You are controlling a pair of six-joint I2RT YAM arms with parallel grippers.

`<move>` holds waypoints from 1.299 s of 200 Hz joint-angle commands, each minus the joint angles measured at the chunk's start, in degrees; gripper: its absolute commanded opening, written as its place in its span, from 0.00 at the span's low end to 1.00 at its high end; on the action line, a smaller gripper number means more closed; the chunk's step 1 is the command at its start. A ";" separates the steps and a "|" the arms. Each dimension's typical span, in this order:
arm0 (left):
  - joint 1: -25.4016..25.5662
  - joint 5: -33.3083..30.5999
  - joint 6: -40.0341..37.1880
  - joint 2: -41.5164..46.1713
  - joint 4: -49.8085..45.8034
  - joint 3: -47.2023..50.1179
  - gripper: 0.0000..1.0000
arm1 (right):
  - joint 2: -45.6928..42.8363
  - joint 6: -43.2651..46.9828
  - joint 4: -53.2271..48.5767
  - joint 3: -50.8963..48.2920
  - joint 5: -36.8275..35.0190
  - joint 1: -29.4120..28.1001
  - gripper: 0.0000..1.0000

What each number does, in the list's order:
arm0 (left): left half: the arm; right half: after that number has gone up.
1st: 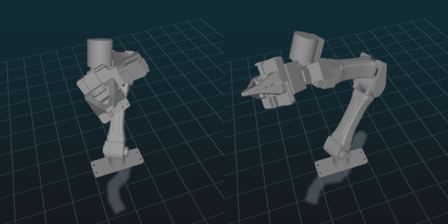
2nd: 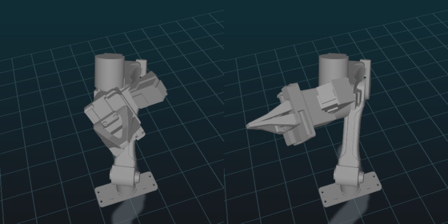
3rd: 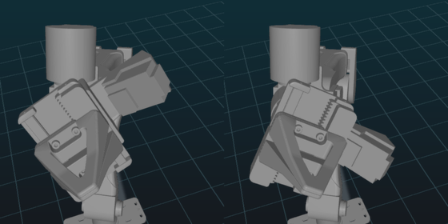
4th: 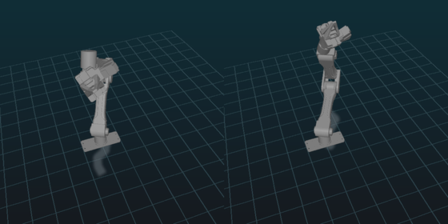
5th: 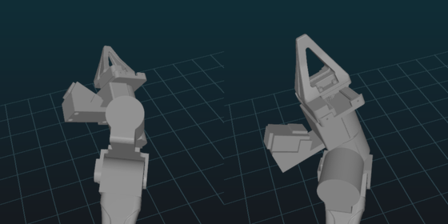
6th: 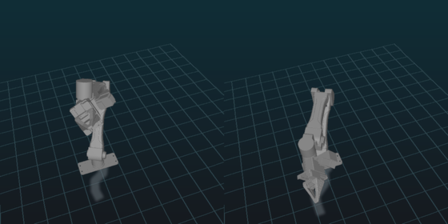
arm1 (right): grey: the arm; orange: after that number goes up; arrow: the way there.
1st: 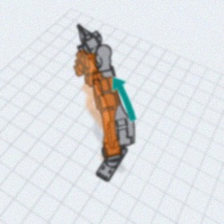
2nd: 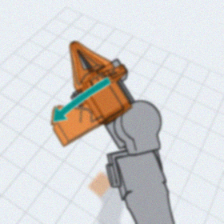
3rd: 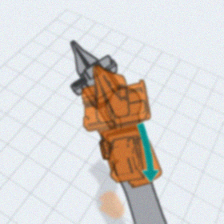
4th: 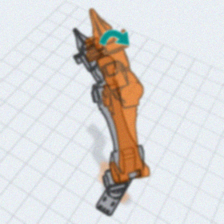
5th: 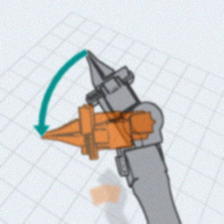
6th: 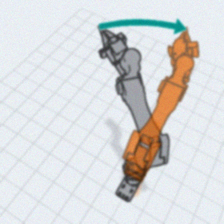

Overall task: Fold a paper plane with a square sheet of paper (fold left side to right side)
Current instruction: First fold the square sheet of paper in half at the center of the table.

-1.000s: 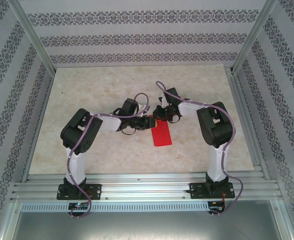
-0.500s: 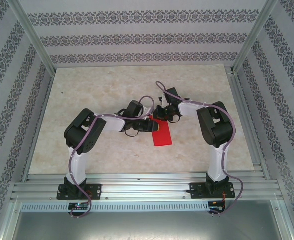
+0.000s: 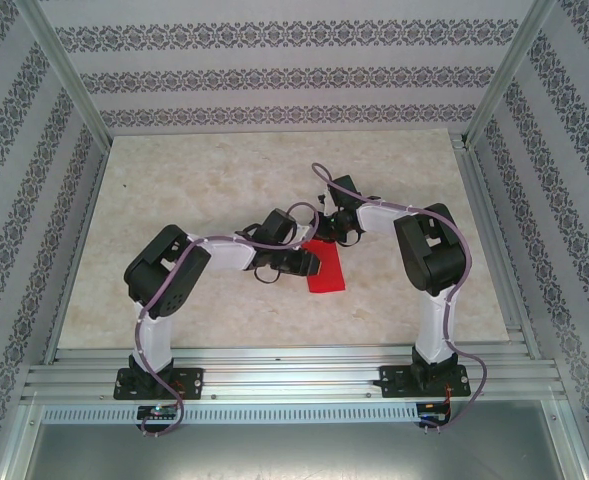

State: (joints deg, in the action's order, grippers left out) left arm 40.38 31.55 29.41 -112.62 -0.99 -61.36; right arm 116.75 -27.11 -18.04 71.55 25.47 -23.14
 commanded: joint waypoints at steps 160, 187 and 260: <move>9.59 3.26 -1.72 10.70 -11.84 6.91 0.37 | -0.39 -0.49 -0.06 0.43 -1.01 -0.64 0.12; 5.41 4.00 -1.89 16.13 -11.95 5.73 0.40 | -5.93 0.95 -1.97 1.66 -1.06 -0.12 0.19; -4.52 2.62 4.38 15.76 -1.10 5.87 0.49 | -22.27 5.51 -8.61 -11.55 -4.35 5.61 0.41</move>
State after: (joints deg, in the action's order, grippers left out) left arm 36.01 33.52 29.50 -93.25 -8.75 -54.81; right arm 97.36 -23.90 -22.44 66.17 23.14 -18.65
